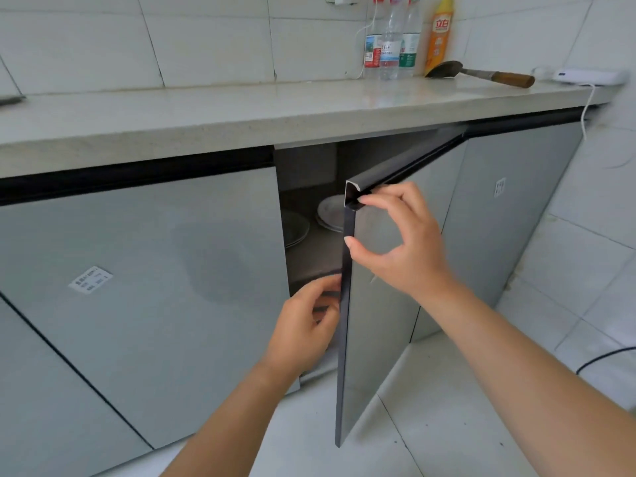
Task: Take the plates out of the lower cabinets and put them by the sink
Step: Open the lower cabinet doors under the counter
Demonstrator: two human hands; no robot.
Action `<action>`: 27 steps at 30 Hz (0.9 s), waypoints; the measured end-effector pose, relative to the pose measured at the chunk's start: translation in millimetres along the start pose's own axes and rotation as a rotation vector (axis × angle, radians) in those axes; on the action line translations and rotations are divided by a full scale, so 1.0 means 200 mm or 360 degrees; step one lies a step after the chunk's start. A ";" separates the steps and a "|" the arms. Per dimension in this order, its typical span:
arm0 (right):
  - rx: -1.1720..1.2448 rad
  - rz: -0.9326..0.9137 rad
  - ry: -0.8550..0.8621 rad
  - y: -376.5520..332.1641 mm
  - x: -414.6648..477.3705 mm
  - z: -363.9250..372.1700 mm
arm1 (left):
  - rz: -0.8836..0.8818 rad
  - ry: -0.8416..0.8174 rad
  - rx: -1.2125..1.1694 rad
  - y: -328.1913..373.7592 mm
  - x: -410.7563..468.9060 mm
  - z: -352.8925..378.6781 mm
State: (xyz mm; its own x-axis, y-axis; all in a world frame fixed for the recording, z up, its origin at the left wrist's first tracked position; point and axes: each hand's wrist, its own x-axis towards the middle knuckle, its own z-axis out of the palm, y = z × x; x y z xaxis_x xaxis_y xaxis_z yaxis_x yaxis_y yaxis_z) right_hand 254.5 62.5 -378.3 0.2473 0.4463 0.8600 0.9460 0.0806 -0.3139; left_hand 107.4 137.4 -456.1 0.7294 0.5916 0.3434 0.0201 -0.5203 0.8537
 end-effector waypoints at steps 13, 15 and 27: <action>0.0176 0.0012 -0.0193 0.14 -0.24 -0.65 | 0.0048 -0.0082 0.0008 0.31 -0.24 0.55; 0.0162 0.0018 -0.0207 0.17 -0.27 -0.74 | 0.0026 -0.0041 -0.0085 0.35 -0.27 0.64; 0.0105 0.0225 -0.0378 0.38 -0.38 -1.23 | 0.0021 -0.0094 -0.0151 0.58 -0.24 1.12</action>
State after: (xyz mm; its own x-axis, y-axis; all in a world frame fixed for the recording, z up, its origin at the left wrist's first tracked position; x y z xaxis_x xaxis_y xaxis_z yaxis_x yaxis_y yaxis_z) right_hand 359.4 -185.3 -369.2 0.3127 0.6530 0.6898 0.8879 0.0571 -0.4565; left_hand 228.3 -88.8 -461.7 0.7682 0.5464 0.3337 -0.0527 -0.4654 0.8835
